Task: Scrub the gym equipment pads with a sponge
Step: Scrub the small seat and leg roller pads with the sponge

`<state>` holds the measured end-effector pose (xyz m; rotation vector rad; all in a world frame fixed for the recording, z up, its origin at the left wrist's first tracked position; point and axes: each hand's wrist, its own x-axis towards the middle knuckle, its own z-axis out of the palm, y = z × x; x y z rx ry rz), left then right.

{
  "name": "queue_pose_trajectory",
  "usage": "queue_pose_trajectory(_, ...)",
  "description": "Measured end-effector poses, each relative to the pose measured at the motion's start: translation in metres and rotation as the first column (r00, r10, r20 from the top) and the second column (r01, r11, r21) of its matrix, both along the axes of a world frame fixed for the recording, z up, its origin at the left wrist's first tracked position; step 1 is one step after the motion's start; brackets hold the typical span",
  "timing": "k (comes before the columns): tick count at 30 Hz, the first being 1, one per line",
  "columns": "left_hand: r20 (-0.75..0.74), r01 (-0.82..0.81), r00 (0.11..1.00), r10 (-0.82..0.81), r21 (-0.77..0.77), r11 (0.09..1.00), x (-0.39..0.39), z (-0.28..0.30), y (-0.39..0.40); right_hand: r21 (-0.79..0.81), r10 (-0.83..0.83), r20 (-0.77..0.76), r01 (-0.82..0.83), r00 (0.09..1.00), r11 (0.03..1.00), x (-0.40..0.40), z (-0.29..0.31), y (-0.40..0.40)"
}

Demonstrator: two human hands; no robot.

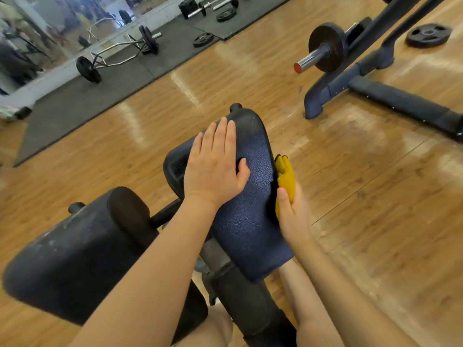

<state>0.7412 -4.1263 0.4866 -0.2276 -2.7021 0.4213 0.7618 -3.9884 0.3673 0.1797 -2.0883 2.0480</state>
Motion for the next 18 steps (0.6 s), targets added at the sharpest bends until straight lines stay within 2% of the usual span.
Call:
queue_pose_trajectory(6, 0.017, -0.007, 1.000, 0.007, -0.011, 1.000, 0.001, 0.000, 0.000, 0.175, -0.015, 0.147, -0.011, 0.989, 0.985, 0.045, -0.040, 0.018)
queue_pose_trajectory(10, 0.088, -0.016, 0.996, 0.014, 0.019, 1.000, 0.004, 0.004, 0.002, 0.179, 0.008, 0.311, -0.067, 0.950, 0.981, 0.067, -0.043, 0.035)
queue_pose_trajectory(15, 0.158, -0.092, 0.985, 0.076, 0.097, 0.991, 0.021, 0.017, 0.013, 0.093, -0.018, 0.239, -0.005, 0.971, 0.996, 0.072, -0.003, 0.044)
queue_pose_trajectory(18, 0.152, -0.023, 0.988, 0.024, -0.010, 1.000, 0.062, 0.017, 0.002, 0.033, -0.006, 0.139, 0.001, 0.990, 0.999, 0.067, 0.040, 0.039)
